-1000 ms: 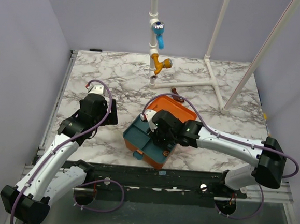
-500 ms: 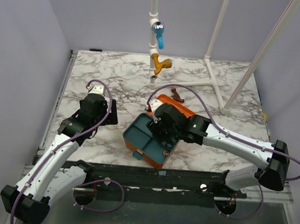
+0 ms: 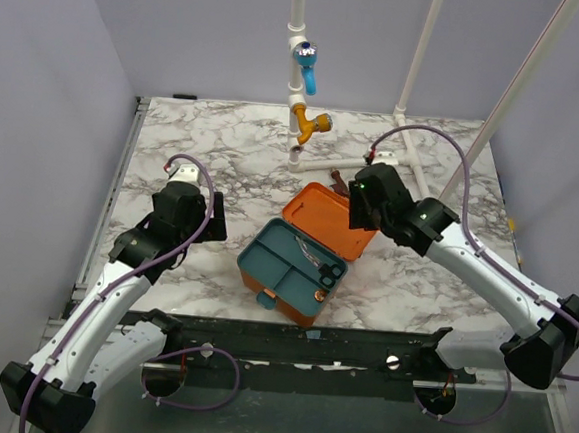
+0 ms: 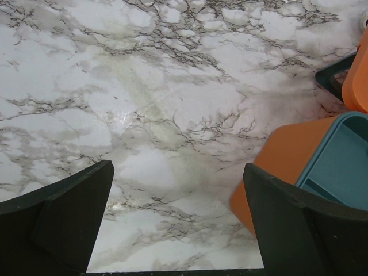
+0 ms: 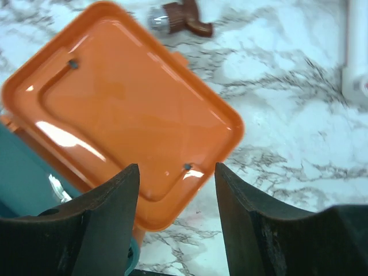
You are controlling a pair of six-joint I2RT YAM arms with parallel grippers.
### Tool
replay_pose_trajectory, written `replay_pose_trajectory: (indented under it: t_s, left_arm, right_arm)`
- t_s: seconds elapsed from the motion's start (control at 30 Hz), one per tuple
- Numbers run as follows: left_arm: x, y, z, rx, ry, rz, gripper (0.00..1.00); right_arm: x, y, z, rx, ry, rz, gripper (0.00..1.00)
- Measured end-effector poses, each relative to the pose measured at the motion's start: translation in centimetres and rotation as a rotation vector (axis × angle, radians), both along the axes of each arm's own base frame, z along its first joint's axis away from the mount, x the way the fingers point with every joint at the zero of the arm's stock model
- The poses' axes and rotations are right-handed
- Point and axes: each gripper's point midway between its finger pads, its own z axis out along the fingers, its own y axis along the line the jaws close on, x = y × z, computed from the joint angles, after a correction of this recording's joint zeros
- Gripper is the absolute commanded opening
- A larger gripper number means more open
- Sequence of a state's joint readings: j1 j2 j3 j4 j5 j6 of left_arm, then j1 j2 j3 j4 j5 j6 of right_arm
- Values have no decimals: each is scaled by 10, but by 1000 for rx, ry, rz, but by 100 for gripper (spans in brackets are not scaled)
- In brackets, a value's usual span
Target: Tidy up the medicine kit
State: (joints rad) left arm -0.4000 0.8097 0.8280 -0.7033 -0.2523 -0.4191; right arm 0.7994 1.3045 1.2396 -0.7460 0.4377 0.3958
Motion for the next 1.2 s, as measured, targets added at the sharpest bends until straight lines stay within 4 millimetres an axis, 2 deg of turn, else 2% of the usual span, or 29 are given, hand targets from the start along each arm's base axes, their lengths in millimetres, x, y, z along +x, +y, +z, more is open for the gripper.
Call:
replay_pose_trajectory:
  t_s: [0.1,0.23,0.37,0.47,0.63,0.77,0.93,1.2]
  left_arm:
    - [0,0,1,-1,-4,0,98]
    - [-1,0,3,-4,-10,-1,98]
    - [-1,0,4,-6,-17,-2,98]
    - [-2,0,6,-10,-22,-5,98]
    - [-2,-3,7,-23,-26,-19,98]
    - [-3,-4,8,-28,-27,-26,98]
    - [-4,-5,10,-38,-37,-33,99]
    - [-6,-9,11,-52,-40,-52,99]
  right_arm:
    - [8,-28,-10,23,23,-119,53]
    - [10,-59,-30,44,58,-253,50]
    - [7,-90,-54,80,92,-381,40]
    - [8,-108,-63,116,96,-469,36]
    - [8,-112,-78,184,97,-536,25]
    - [1,-111,-106,234,136,-580,1]
    - [-9,-108,-135,298,175,-628,1]
    - [-11,-99,-152,464,130,-654,1]
